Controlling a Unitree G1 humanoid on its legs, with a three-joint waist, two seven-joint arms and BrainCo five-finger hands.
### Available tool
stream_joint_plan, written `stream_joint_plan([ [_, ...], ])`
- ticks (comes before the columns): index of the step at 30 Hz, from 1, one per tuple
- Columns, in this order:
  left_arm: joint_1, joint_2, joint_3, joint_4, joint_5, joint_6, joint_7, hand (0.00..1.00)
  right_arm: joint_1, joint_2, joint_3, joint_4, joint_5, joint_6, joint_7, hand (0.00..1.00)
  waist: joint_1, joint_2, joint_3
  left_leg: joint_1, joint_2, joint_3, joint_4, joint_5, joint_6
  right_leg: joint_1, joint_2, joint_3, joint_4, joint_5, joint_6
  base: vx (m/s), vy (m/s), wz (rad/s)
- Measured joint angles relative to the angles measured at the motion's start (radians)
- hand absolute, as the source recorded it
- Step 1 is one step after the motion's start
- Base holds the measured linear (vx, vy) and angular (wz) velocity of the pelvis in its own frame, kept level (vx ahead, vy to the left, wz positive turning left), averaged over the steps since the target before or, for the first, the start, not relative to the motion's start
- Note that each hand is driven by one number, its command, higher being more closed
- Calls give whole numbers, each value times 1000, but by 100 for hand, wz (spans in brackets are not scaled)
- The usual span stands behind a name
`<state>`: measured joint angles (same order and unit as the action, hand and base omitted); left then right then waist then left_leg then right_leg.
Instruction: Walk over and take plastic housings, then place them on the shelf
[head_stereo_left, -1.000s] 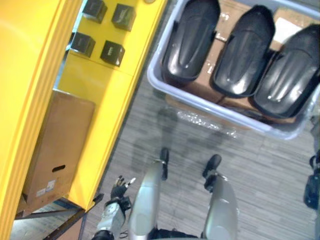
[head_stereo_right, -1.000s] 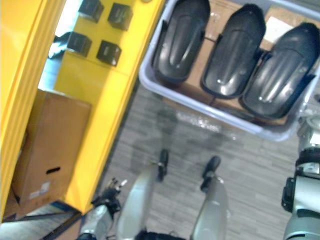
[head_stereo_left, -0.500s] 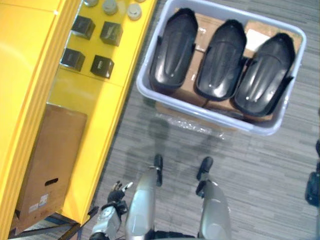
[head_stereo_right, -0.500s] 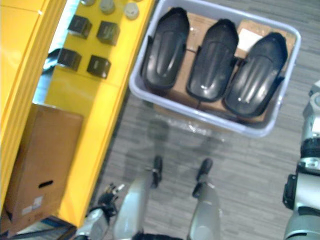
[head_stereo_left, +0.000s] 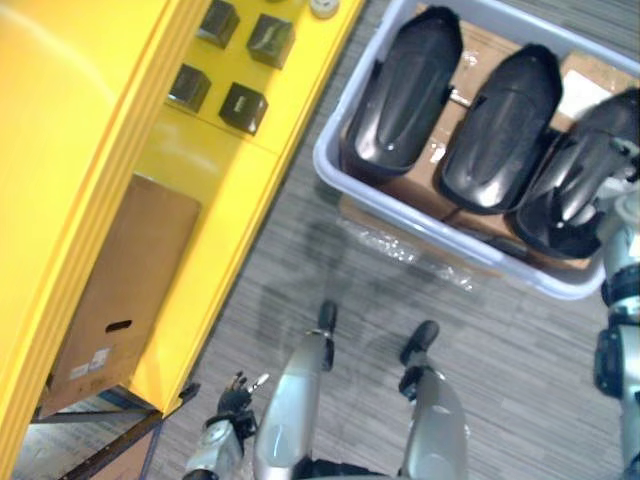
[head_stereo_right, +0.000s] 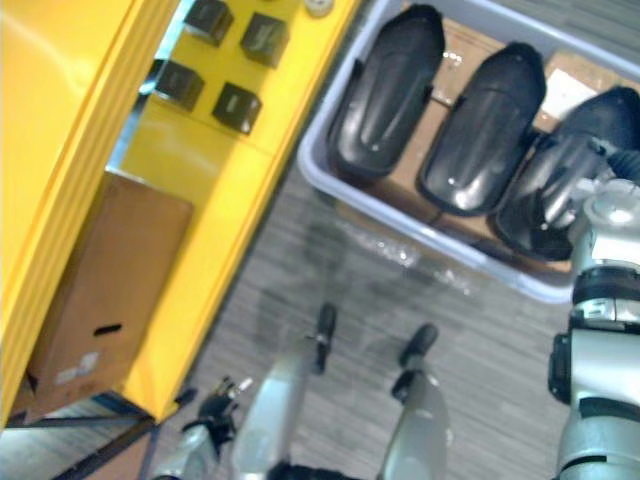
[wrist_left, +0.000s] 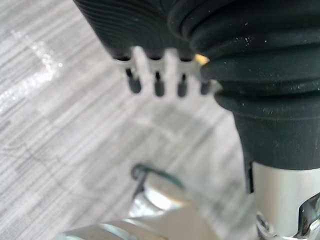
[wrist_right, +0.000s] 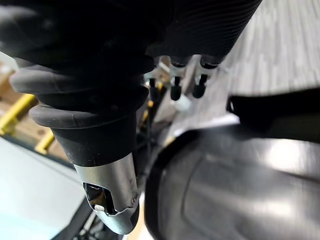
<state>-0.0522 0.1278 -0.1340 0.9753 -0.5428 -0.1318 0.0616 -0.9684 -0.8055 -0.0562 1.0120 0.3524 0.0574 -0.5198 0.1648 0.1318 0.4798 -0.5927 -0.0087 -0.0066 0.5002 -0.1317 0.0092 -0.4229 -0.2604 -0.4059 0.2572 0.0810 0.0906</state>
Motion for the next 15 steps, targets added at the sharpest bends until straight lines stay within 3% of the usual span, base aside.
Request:
stream_joint_plan([
  [3, 0, -6, -6, 1, 0, -2, -2, 0, 0, -4, 0, 34, 5, 35, -7, 0, 10, 12, -4, -4, -3, -3, 1, 1, 2, -2, -3, -2, 2, -1, 0, 1, 23, 5],
  [7, 0, -8, -10, 2, 0, -4, -2, 0, 0, -20, 1, 47, 4, 40, -27, 0, 13, 18, -8, -14, -3, -8, 6, 0, 1, -12, -4, -4, 16, -12, -10, 1, 10, 2],
  [15, -1, -24, -47, 11, -6, -4, -2, 0, 1, -38, 0, 88, 5, 98, -76, 0, 14, 82, -12, -37, 0, -9, 29, -2, 3, -32, -5, -2, 30, -13, -8, -8, 15, 0],
])
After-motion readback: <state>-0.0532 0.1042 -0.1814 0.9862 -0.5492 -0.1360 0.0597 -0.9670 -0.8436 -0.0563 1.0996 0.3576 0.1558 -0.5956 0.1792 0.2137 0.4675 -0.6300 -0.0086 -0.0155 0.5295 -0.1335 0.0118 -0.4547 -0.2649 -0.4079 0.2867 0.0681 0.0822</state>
